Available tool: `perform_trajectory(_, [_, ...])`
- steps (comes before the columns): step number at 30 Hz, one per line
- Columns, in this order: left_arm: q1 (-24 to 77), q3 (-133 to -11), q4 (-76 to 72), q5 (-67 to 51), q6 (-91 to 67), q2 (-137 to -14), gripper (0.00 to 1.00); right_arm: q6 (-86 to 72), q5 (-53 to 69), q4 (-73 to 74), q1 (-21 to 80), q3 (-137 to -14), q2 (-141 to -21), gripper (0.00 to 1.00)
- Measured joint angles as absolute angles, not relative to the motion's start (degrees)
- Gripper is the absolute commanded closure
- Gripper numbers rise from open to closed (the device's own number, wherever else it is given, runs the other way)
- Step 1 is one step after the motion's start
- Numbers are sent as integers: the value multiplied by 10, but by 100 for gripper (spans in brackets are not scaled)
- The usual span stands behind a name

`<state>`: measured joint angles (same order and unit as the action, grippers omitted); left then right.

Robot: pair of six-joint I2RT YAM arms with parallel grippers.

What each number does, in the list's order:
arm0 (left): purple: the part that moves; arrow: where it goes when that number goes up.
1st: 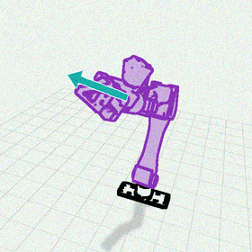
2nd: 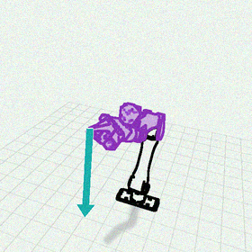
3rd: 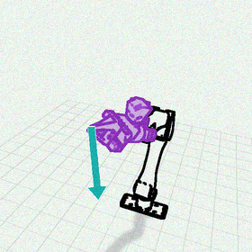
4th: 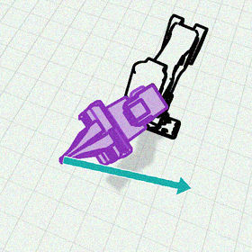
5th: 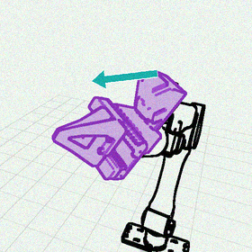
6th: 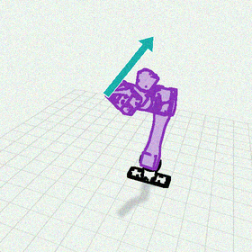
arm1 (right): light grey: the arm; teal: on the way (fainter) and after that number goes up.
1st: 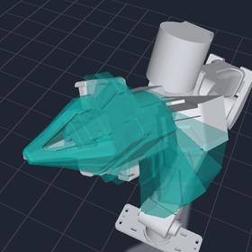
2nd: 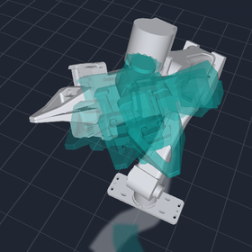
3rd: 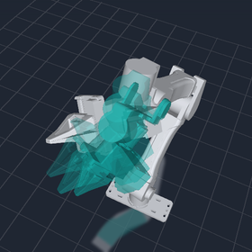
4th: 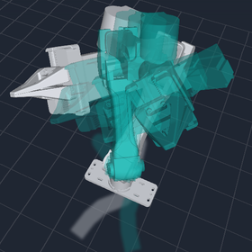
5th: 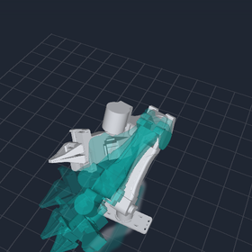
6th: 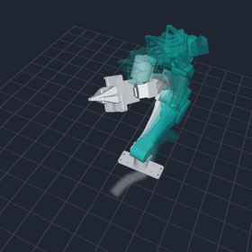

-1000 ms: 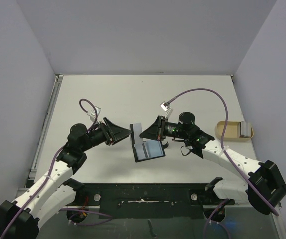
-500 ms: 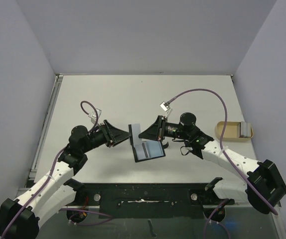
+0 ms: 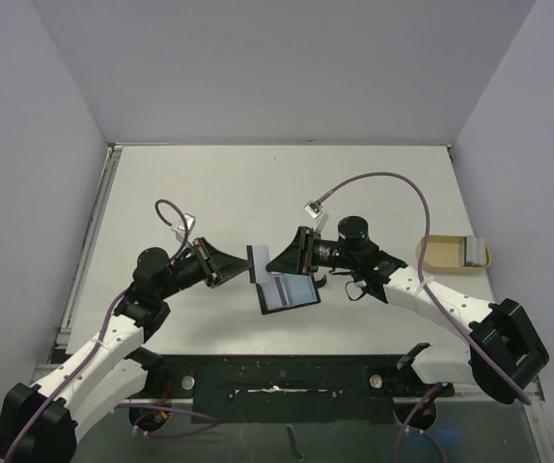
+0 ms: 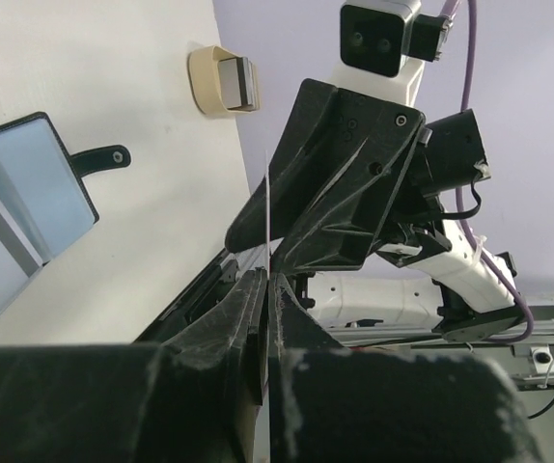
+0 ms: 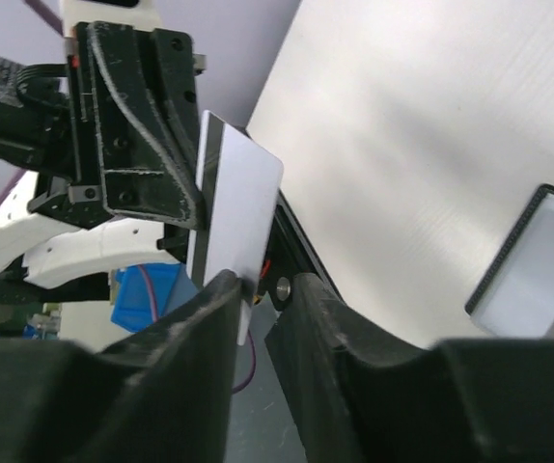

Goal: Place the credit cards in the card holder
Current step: Pick up the credit card from the storage box, then insert the credit card into the card holder.

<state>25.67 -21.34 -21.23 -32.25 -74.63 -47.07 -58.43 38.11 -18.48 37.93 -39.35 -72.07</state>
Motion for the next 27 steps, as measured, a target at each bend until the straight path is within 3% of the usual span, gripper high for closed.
perform_trajectory(3, [251,-211,-210,-322,-745,-470,100,-550,348,-127,379,-408,-716,51])
perform_trajectory(8, [244,-211,-188,-320,-730,-473,100,-475,260,-7,368,-427,-691,45])
perform_trajectory(17, [244,-196,-173,-320,-706,-522,100,-349,77,170,348,-456,-712,43])
perform_trajectory(27, [263,-168,-222,-319,-704,-633,100,-286,50,193,324,-459,-810,48])
